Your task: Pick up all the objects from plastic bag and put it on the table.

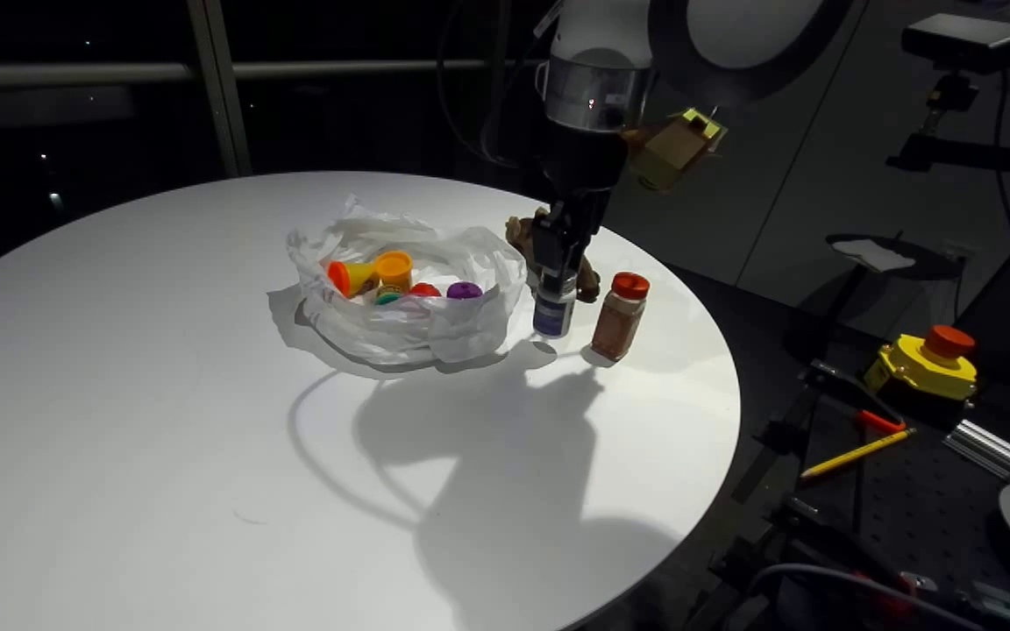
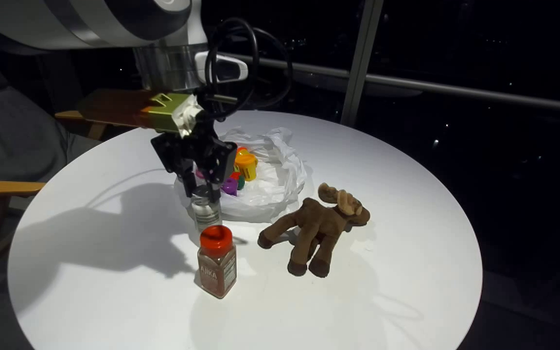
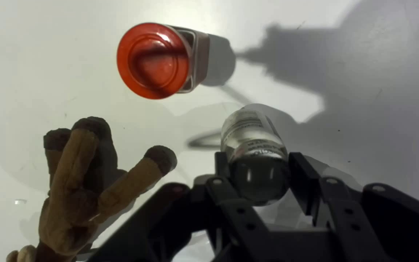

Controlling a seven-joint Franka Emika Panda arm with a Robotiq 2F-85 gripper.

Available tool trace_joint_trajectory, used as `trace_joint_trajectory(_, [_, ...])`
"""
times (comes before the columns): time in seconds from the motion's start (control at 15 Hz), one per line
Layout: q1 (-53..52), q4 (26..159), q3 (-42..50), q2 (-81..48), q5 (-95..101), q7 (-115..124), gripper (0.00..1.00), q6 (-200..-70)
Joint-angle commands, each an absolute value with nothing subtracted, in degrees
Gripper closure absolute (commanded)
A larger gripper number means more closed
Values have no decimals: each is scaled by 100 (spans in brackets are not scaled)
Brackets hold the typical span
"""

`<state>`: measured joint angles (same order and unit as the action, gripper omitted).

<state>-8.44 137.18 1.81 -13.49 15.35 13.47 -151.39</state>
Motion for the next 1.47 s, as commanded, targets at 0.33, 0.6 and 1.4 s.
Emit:
trace_joint_trajectory(0.33, [-853, 13471, 632, -1956, 1550, 1874, 80, -15868])
trace_joint_trajectory(0.6, [-729, 13418, 551, -1876, 1196, 1665, 23, -15753])
trace_joint_trajectory(1.4, [-985, 11759, 90, -2396, 1023, 1433, 1, -15002])
